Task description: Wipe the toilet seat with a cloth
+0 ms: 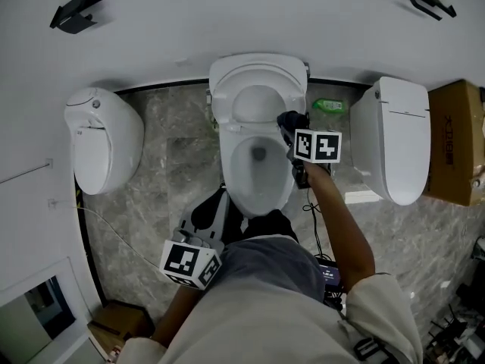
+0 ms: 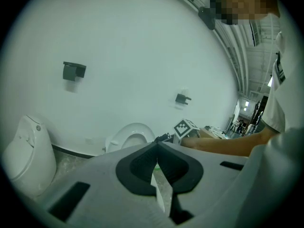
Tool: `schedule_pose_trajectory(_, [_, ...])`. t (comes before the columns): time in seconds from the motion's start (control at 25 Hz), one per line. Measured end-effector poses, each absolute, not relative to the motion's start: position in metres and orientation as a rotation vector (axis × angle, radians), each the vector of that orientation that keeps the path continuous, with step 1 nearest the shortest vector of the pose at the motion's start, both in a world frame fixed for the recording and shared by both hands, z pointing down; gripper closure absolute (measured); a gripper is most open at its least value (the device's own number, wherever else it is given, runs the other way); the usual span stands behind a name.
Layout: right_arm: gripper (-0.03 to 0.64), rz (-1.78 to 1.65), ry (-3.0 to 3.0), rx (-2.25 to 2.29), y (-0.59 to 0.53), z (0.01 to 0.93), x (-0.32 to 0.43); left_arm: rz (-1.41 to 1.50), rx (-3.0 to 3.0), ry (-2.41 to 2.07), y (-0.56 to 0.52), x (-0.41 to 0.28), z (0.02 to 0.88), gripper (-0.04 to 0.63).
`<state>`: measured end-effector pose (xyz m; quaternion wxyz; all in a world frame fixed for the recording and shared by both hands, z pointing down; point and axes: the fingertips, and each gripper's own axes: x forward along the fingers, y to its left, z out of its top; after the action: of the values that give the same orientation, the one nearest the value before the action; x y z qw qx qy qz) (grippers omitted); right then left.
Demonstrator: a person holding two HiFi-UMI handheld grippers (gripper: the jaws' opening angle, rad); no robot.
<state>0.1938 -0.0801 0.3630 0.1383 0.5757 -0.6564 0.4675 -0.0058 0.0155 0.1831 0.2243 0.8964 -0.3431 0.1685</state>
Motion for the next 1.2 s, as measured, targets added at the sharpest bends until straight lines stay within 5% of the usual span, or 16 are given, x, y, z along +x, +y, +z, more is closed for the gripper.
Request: schedule_pose_trajectory(1.2, [0.515,1.712,-1.568,1.634,-0.168,0.428,0.249,0.518,2.333,-1.105,-0.009,-0.049,0.198,0.586])
